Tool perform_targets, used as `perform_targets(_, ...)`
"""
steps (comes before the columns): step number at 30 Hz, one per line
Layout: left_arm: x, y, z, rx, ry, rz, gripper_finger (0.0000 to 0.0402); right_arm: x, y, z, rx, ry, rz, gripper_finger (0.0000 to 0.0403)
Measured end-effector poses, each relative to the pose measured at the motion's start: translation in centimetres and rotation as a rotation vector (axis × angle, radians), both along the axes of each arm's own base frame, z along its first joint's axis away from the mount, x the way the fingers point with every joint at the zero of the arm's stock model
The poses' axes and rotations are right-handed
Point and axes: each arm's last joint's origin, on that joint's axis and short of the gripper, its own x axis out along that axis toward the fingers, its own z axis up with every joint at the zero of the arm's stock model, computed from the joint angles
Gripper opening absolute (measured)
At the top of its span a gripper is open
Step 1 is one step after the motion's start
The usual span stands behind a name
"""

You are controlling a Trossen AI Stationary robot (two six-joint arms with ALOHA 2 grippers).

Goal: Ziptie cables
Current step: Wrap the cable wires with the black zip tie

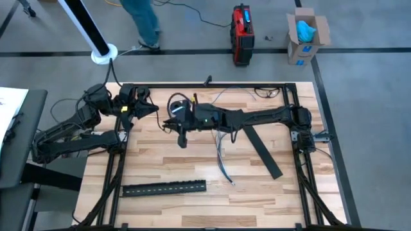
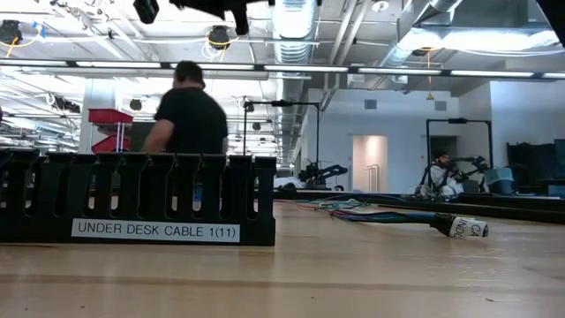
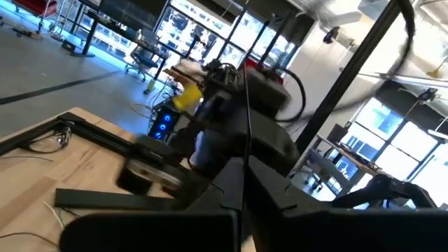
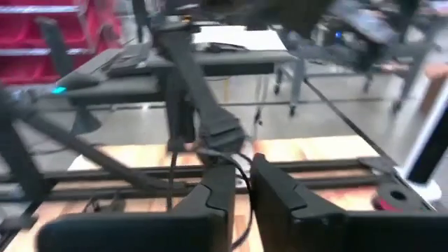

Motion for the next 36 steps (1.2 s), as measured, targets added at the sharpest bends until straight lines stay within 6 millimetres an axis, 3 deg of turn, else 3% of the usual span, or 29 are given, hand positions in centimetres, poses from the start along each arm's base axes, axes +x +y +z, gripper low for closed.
perform_targets(16,-0.2,0.2,-3.1,0.132,0.298,0.076,0.0000,-0.5,-1.0,-2.0,0.170,0.209,0.041,0.0237)
perform_targets(28,0.9,0.8,-4.1,0.124,0.384,0.147,0.0000,-1.0,-0.7,-3.0,0.274,0.349,0.136,0.0244)
perform_targets(36,1.7,0.1,-9.5,0.024,0.520,0.072,0.0000,-4.7,1.4,-8.3,0.299,0.907,0.070,0.0244)
